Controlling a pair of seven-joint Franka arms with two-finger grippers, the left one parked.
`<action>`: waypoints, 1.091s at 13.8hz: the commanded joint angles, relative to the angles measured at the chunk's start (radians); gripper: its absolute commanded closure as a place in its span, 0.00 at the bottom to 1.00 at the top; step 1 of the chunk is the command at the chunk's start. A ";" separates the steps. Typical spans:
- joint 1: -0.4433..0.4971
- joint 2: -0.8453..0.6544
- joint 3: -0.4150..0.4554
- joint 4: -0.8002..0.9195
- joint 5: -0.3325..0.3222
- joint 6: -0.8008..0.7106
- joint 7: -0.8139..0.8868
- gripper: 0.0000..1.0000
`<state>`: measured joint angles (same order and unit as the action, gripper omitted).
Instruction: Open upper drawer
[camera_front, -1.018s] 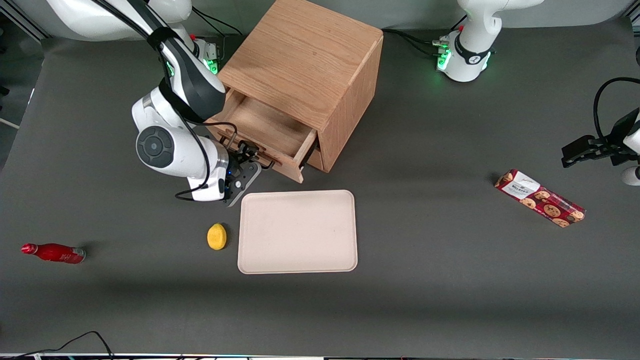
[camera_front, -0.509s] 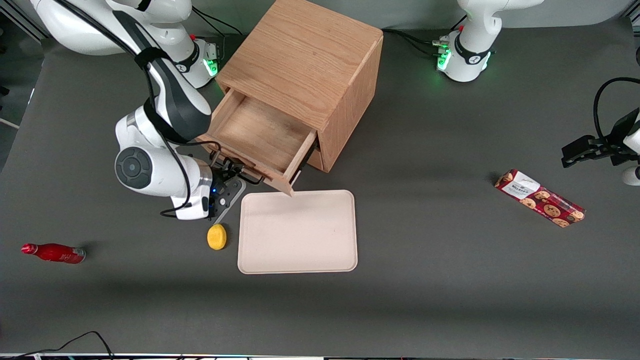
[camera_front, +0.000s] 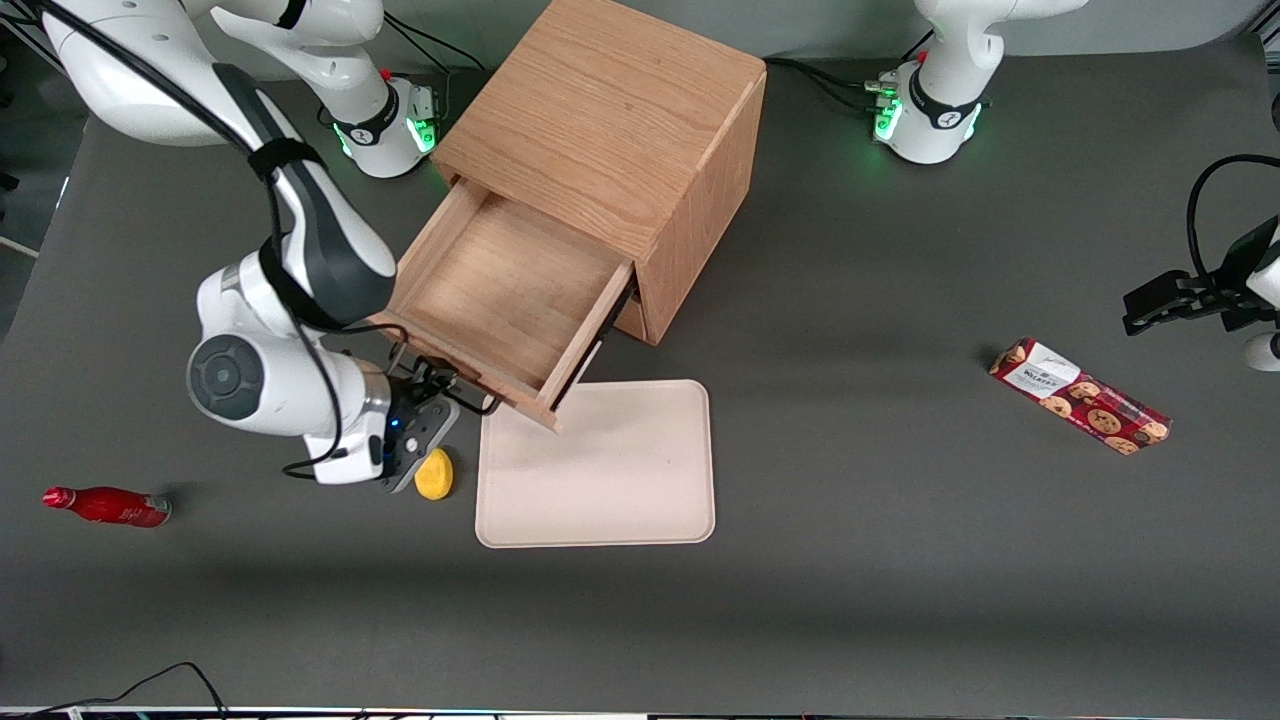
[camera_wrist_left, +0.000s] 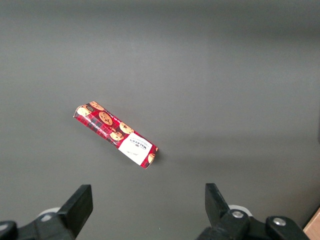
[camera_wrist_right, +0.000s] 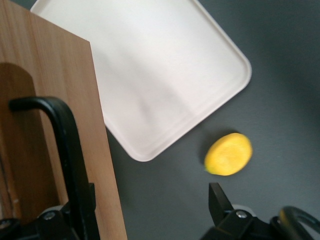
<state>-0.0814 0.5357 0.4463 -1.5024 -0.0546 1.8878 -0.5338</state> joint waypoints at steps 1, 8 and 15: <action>0.003 0.033 -0.009 0.062 -0.024 -0.021 -0.023 0.00; 0.008 -0.085 0.006 0.131 0.015 -0.300 0.126 0.00; -0.023 -0.382 -0.104 0.104 0.061 -0.475 0.427 0.00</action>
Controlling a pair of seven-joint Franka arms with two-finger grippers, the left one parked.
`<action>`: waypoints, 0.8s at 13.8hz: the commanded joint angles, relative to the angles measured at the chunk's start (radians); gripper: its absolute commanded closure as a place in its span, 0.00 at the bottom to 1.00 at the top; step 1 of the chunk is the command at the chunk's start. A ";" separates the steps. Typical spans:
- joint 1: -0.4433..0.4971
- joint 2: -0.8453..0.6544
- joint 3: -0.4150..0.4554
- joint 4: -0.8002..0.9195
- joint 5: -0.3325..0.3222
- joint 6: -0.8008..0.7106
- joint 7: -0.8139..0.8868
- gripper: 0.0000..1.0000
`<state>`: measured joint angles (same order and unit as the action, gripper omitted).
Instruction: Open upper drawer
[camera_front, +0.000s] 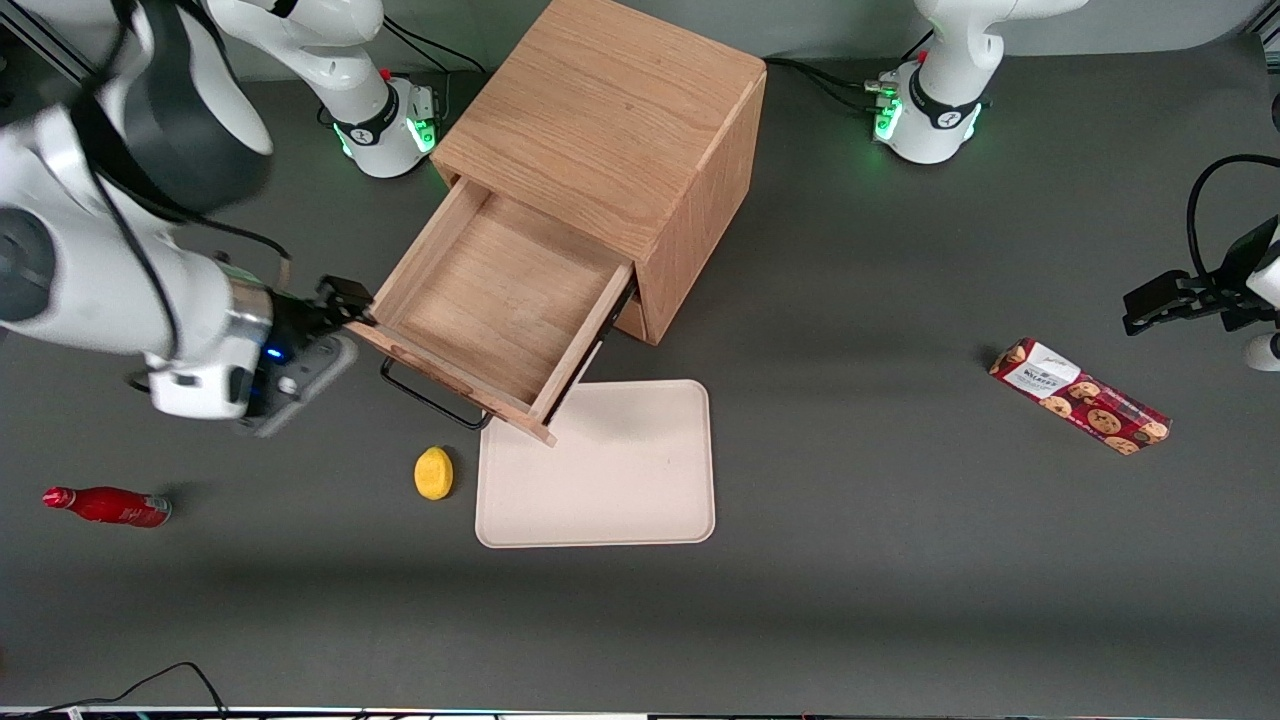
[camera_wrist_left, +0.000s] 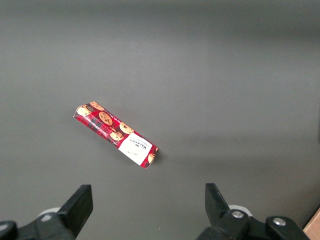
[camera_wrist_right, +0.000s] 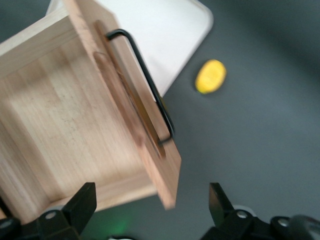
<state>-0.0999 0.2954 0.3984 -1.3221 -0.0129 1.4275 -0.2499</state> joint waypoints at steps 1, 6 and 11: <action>-0.003 -0.221 -0.100 -0.148 0.019 -0.018 0.173 0.00; 0.002 -0.656 -0.231 -0.633 0.046 0.159 0.204 0.00; 0.008 -0.668 -0.262 -0.636 0.057 0.189 0.225 0.00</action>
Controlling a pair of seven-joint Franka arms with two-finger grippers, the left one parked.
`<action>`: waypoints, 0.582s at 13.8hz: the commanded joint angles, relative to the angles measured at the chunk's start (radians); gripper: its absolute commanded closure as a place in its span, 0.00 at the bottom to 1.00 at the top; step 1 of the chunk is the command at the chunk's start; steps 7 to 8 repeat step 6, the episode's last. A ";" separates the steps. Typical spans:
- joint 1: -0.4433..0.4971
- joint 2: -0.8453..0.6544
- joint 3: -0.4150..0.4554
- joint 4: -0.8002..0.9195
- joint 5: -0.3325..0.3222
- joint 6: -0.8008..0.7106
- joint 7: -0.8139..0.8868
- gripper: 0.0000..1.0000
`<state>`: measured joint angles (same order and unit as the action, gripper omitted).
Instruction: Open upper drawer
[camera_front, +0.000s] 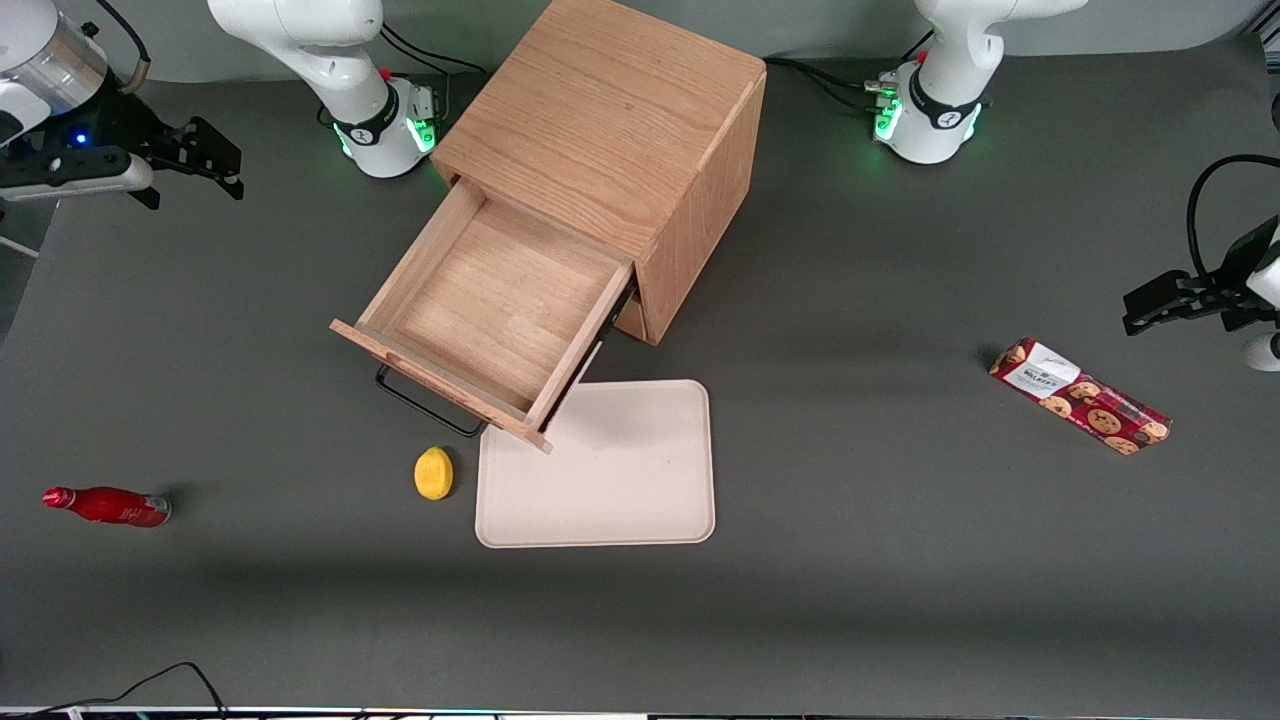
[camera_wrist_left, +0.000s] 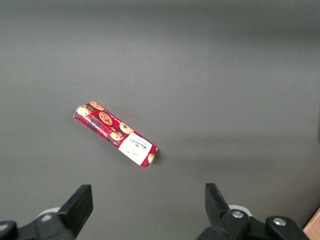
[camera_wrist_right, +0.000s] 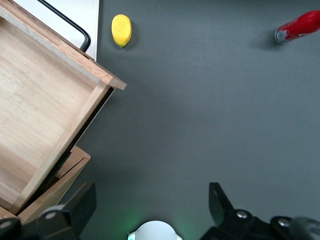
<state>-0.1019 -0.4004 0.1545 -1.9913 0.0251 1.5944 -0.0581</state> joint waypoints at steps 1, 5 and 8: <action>0.010 0.078 -0.018 0.087 0.012 0.004 0.032 0.00; 0.010 0.283 -0.018 0.362 0.007 -0.117 0.032 0.00; 0.008 0.311 -0.019 0.405 0.007 -0.125 0.032 0.00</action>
